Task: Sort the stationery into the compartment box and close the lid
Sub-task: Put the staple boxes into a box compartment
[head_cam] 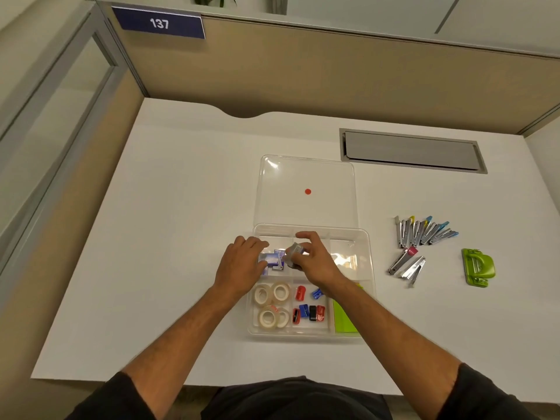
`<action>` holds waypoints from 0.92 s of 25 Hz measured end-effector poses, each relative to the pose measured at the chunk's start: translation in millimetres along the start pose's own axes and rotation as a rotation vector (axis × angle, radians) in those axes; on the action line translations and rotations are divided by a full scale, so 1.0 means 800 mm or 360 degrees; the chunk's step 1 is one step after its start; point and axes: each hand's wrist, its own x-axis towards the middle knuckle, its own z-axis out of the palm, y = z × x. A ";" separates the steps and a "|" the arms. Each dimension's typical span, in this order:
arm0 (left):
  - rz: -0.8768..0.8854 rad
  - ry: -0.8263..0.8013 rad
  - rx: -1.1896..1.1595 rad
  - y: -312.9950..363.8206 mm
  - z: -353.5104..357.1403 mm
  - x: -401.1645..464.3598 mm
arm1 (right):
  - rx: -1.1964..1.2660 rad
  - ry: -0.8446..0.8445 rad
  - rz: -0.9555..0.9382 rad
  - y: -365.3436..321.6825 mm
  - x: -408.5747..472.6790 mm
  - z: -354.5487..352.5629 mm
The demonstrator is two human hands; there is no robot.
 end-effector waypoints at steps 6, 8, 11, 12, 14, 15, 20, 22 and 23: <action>0.0031 0.0188 -0.0144 -0.003 -0.010 -0.036 | -0.1291 0.0130 -0.0322 -0.006 0.031 0.030; 0.0010 0.0215 -0.0186 -0.004 -0.011 -0.044 | -0.1643 0.0126 -0.0422 -0.001 0.037 0.038; -0.0032 0.0257 -0.0204 -0.007 -0.012 -0.053 | -0.1855 0.0083 -0.0442 0.010 0.041 0.042; -0.0035 0.0283 -0.0196 -0.007 -0.013 -0.057 | -0.1876 0.0045 -0.0443 0.012 0.039 0.042; -0.0026 0.0319 -0.0180 -0.008 -0.014 -0.062 | -0.1833 -0.0012 -0.0477 0.015 0.032 0.039; -0.0029 0.0321 -0.0186 -0.008 -0.013 -0.064 | -0.1759 -0.0017 -0.0499 0.015 0.027 0.036; -0.0080 0.0234 -0.0396 0.018 -0.008 -0.070 | -0.1403 -0.0064 -0.0587 0.016 -0.016 -0.003; -0.0116 0.0167 -0.0449 0.041 -0.005 -0.069 | -0.1282 -0.0051 -0.0571 0.026 -0.039 -0.023; -0.0114 0.0141 -0.0443 0.054 -0.002 -0.070 | -0.1246 -0.0036 -0.0564 0.032 -0.050 -0.034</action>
